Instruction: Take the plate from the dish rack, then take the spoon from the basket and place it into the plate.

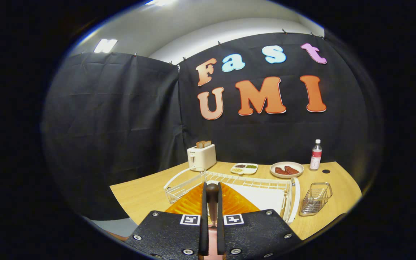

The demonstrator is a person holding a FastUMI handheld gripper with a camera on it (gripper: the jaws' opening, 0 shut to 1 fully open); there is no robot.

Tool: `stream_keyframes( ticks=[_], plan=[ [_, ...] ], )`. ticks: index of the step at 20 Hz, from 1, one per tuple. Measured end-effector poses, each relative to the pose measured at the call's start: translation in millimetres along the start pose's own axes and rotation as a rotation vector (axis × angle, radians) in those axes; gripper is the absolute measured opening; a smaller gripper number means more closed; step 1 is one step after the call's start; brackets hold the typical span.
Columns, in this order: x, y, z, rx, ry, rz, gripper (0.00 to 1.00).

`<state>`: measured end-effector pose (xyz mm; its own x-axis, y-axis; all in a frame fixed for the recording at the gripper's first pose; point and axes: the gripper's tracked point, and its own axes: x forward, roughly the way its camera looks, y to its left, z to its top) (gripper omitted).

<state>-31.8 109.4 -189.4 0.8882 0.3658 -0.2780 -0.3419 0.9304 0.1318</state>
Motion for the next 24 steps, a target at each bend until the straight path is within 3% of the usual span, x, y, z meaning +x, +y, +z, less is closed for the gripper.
stream_keyframes(
  ticks=[7,15,24],
  plan=[
    [-7,-6,-41,0.013,0.066,0.004,0.09],
    [-40,-14,-56,0.030,0.058,0.039,0.09],
    [-50,-35,-110,0.016,0.219,-0.022,0.15]
  ],
)
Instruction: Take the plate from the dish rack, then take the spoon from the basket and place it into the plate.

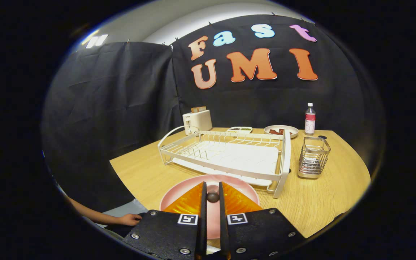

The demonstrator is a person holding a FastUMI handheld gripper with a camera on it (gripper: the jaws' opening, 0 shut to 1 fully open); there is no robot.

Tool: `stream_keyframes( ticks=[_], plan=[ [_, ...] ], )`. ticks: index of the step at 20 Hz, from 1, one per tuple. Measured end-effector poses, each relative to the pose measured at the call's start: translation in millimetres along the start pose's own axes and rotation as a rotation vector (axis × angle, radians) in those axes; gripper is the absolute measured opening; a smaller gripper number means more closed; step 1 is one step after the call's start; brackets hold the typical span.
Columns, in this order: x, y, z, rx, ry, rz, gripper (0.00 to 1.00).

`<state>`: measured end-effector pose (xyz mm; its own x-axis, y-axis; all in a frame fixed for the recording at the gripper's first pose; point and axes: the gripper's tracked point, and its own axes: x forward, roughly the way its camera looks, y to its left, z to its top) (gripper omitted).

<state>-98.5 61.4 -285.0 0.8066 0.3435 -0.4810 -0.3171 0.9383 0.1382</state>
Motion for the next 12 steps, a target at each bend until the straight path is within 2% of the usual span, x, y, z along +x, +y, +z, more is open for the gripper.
stream_keyframes(
  ticks=[2,4,7,12],
  plan=[
    [1,-1,-1,-0.011,0.006,-0.014,0.18],
    [1,-1,5,-0.007,-0.010,-0.020,0.26],
    [-2,-8,26,-0.009,-0.058,-0.062,0.33],
    [-19,-22,79,-0.027,-0.180,-0.169,0.61]
  ],
)
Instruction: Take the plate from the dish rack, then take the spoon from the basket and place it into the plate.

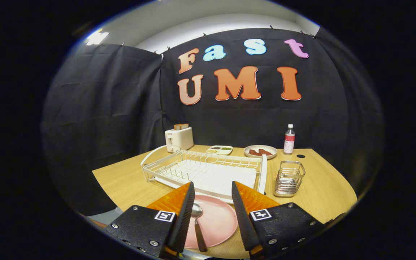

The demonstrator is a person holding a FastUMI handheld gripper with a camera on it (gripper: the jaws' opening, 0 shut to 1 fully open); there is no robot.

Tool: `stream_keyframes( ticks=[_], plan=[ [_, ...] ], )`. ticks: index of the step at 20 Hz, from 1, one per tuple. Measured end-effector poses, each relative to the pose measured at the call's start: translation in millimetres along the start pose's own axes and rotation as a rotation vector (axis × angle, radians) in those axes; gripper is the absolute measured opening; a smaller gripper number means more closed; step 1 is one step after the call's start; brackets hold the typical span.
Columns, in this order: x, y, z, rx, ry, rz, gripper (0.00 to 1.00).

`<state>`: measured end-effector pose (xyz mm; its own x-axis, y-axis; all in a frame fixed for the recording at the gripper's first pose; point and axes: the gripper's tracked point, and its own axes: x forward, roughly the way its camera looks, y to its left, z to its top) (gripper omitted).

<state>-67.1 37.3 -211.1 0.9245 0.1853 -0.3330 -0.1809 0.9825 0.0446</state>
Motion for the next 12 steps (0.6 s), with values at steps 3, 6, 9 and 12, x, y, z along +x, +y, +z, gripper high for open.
stream_keyframes(
  ticks=[3,6,9,12],
  plan=[
    [-4,-12,33,-0.016,-0.067,-0.069,0.72],
    [-10,-16,75,-0.037,-0.142,-0.118,0.82],
    [-16,-18,118,-0.050,-0.209,-0.155,0.88],
    [-24,-18,158,-0.050,-0.270,-0.178,0.92]
  ],
)
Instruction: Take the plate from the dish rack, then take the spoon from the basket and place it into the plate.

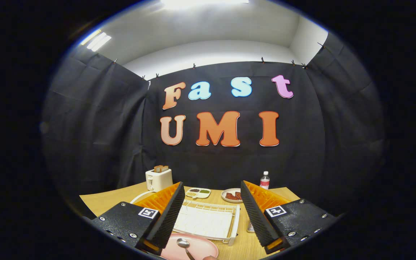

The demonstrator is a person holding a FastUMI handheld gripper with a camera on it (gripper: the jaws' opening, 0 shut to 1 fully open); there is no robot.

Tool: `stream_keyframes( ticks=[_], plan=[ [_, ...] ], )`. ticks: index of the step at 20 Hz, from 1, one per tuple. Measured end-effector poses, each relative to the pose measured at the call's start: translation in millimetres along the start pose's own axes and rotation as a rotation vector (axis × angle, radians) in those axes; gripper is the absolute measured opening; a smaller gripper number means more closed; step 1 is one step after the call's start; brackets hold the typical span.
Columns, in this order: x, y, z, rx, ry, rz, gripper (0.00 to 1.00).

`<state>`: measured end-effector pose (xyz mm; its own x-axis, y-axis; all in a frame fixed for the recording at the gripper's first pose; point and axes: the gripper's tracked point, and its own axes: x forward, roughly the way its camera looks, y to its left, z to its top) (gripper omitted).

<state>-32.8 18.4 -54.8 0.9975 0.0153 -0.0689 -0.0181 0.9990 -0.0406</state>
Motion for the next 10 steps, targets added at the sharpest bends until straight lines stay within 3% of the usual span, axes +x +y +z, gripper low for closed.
stream_keyframes(
  ticks=[4,10],
  plan=[
    [-6,1,35,0.018,-0.070,-0.021,0.96],
    [-21,10,29,0.008,-0.100,-0.016,0.97]
  ],
)
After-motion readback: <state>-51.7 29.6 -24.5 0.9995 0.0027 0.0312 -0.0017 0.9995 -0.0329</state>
